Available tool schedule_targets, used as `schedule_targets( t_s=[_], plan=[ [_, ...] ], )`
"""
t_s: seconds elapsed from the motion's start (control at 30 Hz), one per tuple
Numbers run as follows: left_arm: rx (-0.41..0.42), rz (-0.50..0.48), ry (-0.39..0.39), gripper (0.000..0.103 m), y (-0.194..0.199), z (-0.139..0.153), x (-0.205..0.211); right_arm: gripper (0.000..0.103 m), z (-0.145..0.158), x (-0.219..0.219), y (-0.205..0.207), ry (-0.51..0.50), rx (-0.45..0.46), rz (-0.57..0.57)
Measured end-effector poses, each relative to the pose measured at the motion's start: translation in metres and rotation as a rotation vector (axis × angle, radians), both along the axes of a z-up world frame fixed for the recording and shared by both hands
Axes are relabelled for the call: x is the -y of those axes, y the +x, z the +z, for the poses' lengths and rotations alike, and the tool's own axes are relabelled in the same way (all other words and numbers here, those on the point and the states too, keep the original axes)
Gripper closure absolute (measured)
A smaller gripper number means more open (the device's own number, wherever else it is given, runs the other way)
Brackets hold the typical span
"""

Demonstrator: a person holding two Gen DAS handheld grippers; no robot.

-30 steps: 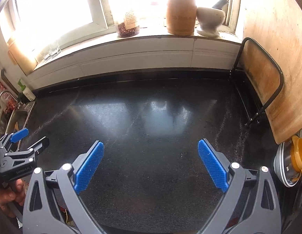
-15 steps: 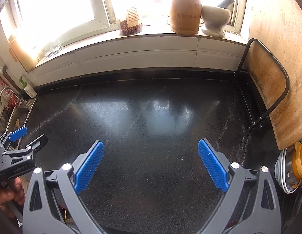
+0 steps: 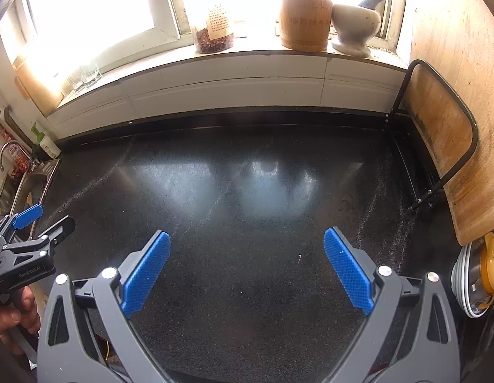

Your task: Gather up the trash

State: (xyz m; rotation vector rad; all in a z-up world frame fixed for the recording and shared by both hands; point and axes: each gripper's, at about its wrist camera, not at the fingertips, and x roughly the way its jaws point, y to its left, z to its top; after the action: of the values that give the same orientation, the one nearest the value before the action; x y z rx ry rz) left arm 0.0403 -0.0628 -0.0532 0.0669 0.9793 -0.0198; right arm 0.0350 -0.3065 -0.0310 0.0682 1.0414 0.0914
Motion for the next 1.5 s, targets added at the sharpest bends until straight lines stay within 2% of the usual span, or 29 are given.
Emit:
schedule_targets(
  t_s=[0.83, 1.03, 1.17, 1.3, 1.5],
  plan=[
    [-0.016, 0.005, -0.004, 0.007, 0.010, -0.005, 0.000, 0.009, -0.003, -0.001, 0.007, -0.006, -0.014, 0.001],
    [-0.028, 0.013, -0.012, 0.007, 0.014, -0.007, -0.004, 0.009, -0.003, -0.002, 0.009, -0.007, -0.016, -0.003],
    [-0.047, 0.027, -0.047, 0.007, 0.018, -0.010, -0.009, 0.009, -0.006, -0.002, 0.012, -0.008, -0.021, -0.010],
    [-0.051, 0.030, -0.037, 0.007, 0.021, -0.012, -0.009, 0.009, -0.008, 0.000, 0.012, -0.009, -0.023, -0.019],
    [-0.015, 0.018, -0.024, 0.007, 0.024, -0.009, -0.004, 0.009, -0.012, 0.007, 0.013, -0.001, -0.028, -0.042]
  ],
)
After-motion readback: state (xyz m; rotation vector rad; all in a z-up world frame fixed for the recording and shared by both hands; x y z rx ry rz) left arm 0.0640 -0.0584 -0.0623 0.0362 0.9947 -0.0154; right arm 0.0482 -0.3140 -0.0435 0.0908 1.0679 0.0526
